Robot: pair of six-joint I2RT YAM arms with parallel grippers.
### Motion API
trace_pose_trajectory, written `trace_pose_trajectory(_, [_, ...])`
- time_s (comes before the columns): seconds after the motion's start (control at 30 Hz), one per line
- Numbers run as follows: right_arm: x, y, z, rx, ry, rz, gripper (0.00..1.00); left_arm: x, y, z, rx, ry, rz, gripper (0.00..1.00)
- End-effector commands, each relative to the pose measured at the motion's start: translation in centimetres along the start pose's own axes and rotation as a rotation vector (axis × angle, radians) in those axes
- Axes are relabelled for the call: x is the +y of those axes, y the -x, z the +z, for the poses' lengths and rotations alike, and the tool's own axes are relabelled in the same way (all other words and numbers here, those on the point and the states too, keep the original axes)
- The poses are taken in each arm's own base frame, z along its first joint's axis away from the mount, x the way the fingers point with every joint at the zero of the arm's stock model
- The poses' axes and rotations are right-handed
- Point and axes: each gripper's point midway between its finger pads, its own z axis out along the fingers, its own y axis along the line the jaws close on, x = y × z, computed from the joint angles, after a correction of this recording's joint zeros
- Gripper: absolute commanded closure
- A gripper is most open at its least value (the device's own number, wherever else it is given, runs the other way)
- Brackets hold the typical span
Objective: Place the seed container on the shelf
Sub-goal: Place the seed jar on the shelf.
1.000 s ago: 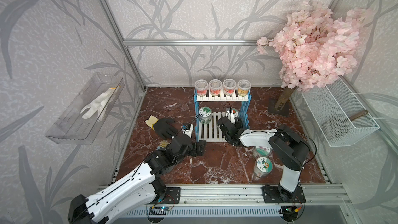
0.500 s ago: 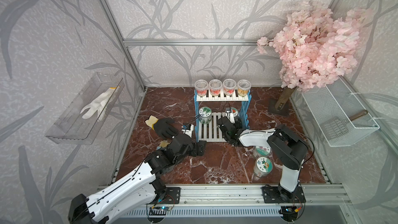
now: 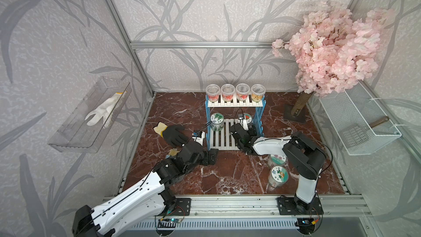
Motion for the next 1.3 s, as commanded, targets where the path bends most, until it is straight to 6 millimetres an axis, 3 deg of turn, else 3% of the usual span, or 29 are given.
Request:
trace_pose_trajectory(0.0, [-0.5,0.9,-0.6,-0.012,-0.012,0.008,0.14,0.3,-0.2,0.1,0.003,0.003,-0.007,0.00])
trace_pose_trajectory(0.63, [0.3,0.9,-4.4,0.004,0.082,0.043,0.04,-0.1,0.4,-0.6,-0.017,-0.017,0.004,0.00])
trace_pose_trajectory(0.8, [1.0,1.7,-7.6,-0.019,0.139,0.021,0.01,-0.7,1.3,-1.0,-0.038,-0.040,0.013,0.00])
trace_pose_trajectory(0.97, [1.0,1.2,-10.5,0.012,0.245,-0.006,0.01,-1.3,2.5,-1.5,-0.069,-0.064,0.011,0.00])
trace_pose_trajectory(1.2, [-0.3,0.8,-15.9,0.055,0.533,0.105,0.01,-2.4,4.5,-3.3,-0.186,-0.153,-0.021,0.00])
trace_pose_trajectory(1.27, [-1.7,0.7,-17.6,0.072,0.587,0.125,0.01,-3.6,4.6,-3.6,-0.185,-0.220,0.005,0.00])
